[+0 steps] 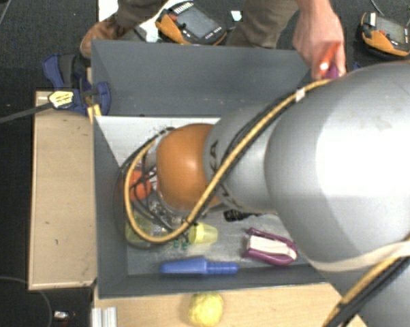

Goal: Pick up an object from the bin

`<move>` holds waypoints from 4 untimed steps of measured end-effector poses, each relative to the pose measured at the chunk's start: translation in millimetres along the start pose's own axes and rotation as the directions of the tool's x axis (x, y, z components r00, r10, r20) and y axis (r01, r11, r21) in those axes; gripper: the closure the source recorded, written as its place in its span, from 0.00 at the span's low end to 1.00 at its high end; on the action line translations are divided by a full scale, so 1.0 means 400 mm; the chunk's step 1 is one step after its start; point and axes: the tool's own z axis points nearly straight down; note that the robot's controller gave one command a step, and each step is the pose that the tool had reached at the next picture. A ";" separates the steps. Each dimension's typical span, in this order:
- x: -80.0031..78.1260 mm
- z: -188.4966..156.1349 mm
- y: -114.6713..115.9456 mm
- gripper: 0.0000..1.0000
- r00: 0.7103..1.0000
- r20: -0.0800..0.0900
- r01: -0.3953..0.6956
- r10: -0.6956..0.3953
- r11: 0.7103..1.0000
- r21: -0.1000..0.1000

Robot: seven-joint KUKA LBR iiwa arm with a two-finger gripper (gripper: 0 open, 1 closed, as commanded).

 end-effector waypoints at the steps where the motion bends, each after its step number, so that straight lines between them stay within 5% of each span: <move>1: 0.000 0.000 0.000 1.00 1.000 0.000 -0.001 0.001 1.000 0.000; 4: 0.001 -0.279 -0.001 1.00 1.000 -0.006 -0.003 0.003 1.000 0.002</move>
Offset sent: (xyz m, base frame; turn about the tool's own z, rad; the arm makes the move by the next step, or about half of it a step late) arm 0.0001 -0.0001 0.0706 0.0010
